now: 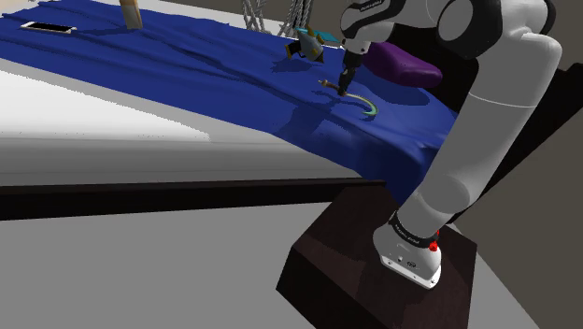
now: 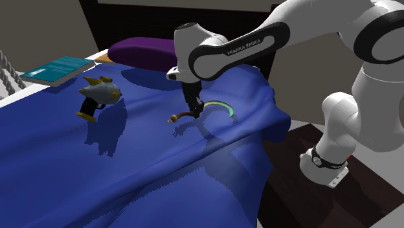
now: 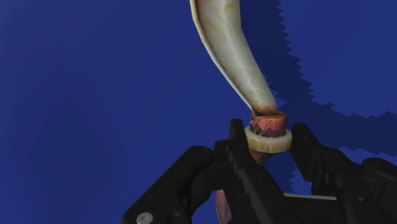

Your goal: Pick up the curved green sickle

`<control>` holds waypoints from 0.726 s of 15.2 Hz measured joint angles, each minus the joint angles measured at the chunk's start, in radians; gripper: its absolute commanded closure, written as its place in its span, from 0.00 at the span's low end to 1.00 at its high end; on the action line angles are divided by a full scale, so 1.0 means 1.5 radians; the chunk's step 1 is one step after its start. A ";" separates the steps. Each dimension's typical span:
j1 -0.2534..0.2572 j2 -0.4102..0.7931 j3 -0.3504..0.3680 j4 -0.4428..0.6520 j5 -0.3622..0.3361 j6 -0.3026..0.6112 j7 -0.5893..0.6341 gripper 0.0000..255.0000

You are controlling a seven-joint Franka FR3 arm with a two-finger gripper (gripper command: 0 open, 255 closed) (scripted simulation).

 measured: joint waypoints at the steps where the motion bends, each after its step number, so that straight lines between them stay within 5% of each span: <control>1: 0.000 0.000 0.000 0.000 0.000 0.000 0.000 1.00; 11: 0.001 -0.010 -0.001 0.024 -0.006 -0.033 0.005 1.00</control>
